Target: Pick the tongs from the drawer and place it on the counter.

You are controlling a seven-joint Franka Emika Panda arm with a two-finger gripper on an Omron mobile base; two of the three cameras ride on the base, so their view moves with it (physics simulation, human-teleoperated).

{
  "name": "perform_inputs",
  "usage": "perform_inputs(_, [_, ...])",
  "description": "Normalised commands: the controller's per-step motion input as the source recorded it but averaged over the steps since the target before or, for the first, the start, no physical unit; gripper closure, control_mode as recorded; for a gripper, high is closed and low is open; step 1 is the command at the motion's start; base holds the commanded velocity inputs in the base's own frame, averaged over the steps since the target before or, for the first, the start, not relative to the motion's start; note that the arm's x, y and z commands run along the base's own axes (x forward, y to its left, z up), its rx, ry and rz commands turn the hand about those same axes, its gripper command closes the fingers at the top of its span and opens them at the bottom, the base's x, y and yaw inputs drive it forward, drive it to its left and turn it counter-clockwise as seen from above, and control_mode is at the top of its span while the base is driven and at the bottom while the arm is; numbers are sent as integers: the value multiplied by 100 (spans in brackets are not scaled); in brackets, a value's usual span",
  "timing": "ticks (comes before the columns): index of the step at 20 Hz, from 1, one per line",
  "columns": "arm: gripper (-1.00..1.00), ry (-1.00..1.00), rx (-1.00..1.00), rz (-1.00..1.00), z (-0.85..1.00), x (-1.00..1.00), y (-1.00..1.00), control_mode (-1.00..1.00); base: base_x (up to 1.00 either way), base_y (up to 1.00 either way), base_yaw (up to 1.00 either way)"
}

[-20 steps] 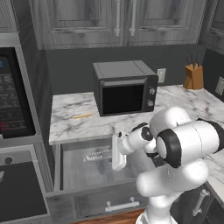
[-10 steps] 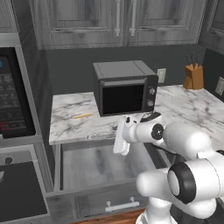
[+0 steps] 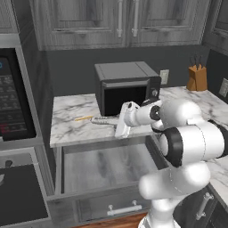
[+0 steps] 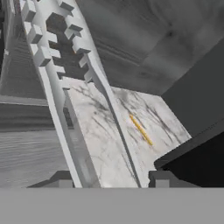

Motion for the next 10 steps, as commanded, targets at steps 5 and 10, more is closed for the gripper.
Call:
perform_inputs(5, [100,39,-23,3,-4,100,0,-100,0,0,0])
perform_inputs(10, [100,29,-27,2,-15,100,0,-100,0,0,0])
